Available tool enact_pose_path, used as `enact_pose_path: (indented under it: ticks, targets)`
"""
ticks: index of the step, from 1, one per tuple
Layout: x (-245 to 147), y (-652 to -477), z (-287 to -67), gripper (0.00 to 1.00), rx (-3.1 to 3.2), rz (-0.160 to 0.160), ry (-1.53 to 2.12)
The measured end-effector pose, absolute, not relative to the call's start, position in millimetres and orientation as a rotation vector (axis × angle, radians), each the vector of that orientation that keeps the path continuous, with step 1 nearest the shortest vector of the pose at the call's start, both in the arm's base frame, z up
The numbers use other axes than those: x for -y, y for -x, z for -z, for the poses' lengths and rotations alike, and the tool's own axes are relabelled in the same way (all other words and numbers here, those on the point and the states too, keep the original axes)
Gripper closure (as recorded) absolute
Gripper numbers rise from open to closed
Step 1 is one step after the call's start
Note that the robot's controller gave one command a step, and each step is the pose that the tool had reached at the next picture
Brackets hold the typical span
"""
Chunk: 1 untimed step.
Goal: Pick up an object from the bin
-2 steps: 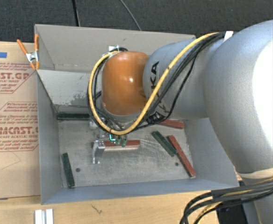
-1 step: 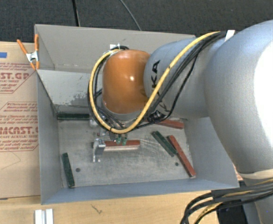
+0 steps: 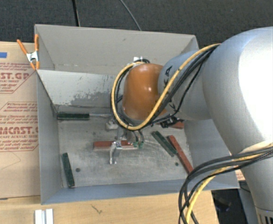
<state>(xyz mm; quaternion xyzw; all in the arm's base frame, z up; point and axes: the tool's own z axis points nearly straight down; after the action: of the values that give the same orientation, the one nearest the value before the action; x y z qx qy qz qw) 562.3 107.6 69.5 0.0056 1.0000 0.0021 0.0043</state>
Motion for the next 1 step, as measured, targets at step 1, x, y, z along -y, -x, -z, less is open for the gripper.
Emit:
enact_pose_path:
  ticks: [1]
  targets:
    - [-109.4, -565.3, -125.2, 0.0, -3.14, -0.001, 0.024]
